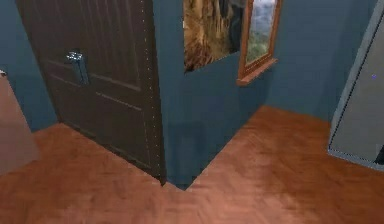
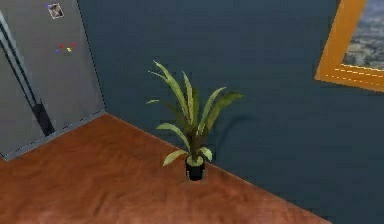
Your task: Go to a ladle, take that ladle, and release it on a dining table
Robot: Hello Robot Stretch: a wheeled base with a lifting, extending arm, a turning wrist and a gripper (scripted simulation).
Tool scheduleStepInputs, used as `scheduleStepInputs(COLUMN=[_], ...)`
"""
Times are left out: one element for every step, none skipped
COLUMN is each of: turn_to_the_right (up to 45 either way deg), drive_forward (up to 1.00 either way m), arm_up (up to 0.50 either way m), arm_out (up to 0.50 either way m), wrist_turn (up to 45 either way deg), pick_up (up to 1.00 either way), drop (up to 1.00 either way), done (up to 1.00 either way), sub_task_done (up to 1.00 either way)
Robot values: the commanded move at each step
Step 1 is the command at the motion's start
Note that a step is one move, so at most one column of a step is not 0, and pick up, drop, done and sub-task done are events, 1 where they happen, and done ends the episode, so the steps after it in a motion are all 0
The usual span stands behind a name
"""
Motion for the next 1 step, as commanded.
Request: scheduleStepInputs(turn_to_the_right=[6.0], drive_forward=[0.0], arm_up=[0.0], arm_out=[0.0], wrist_turn=[0.0], pick_up=[0.0], drop=[0.0], done=[0.0], sub_task_done=[0.0])
